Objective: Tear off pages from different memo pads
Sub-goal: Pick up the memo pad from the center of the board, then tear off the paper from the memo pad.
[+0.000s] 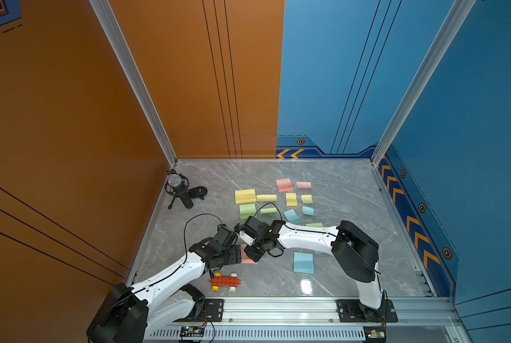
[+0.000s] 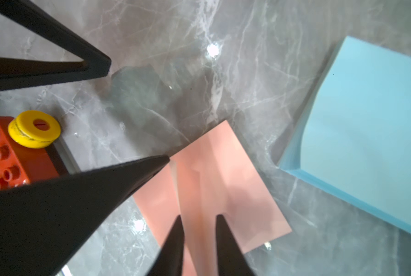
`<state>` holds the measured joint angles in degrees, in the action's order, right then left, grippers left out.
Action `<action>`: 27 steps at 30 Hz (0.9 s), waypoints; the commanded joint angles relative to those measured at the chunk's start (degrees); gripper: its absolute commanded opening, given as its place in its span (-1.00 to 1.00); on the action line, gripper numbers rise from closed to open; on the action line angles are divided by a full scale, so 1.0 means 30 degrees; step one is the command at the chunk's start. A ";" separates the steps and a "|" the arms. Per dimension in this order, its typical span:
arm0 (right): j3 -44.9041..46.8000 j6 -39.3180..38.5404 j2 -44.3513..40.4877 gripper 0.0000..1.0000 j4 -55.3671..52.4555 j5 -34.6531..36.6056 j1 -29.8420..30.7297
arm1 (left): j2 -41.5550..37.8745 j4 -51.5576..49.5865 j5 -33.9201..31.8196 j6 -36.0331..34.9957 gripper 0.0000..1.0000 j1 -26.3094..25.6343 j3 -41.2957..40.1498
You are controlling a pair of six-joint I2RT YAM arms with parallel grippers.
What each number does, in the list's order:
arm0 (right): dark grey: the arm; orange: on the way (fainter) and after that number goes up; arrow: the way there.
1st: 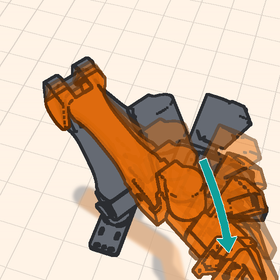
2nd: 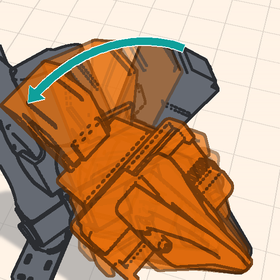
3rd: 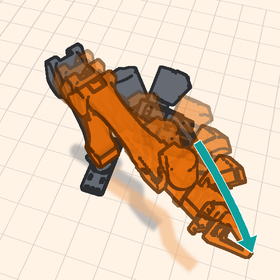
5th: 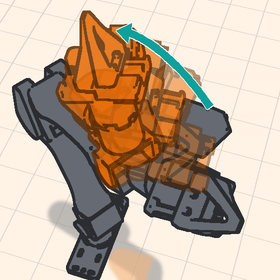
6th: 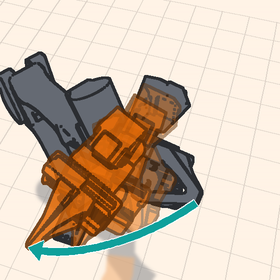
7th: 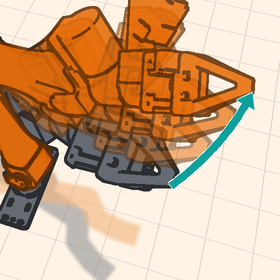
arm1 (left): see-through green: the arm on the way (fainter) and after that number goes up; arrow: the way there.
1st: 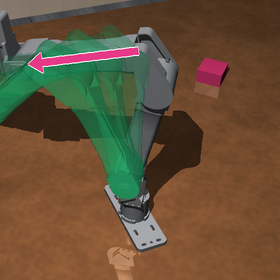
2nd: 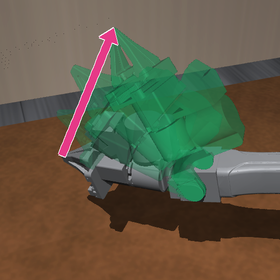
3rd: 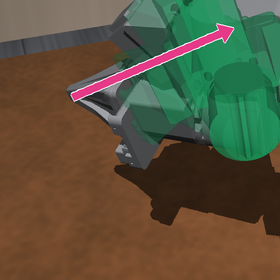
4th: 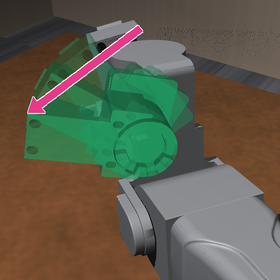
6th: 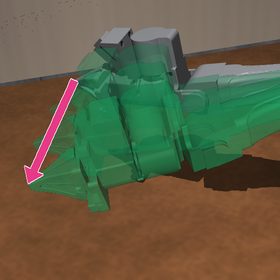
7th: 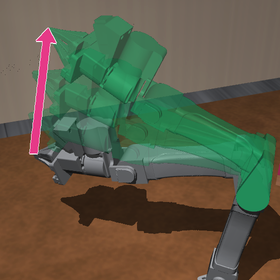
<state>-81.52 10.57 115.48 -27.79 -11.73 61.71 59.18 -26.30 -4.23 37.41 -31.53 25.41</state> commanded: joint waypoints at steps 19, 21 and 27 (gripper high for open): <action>0.0890 -0.4596 -0.7817 -1.00 -0.4088 -0.4767 -0.3259 | -0.7238 0.4417 0.8146 0.0021 0.68 -0.0509 -0.0397; 0.1027 -0.5572 -0.8547 -1.00 -0.4527 -0.5973 -0.3257 | -0.7920 0.6107 0.8915 0.0258 0.68 -0.0644 -0.0773; 0.1175 -0.8065 -1.0626 -1.00 -0.5741 -0.9325 -0.3158 | -0.8671 0.8120 0.9818 0.0667 0.65 -0.1530 -0.1453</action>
<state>-78.54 -7.60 87.22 -40.86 -32.51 52.16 33.41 -7.03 21.32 38.81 -34.79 22.20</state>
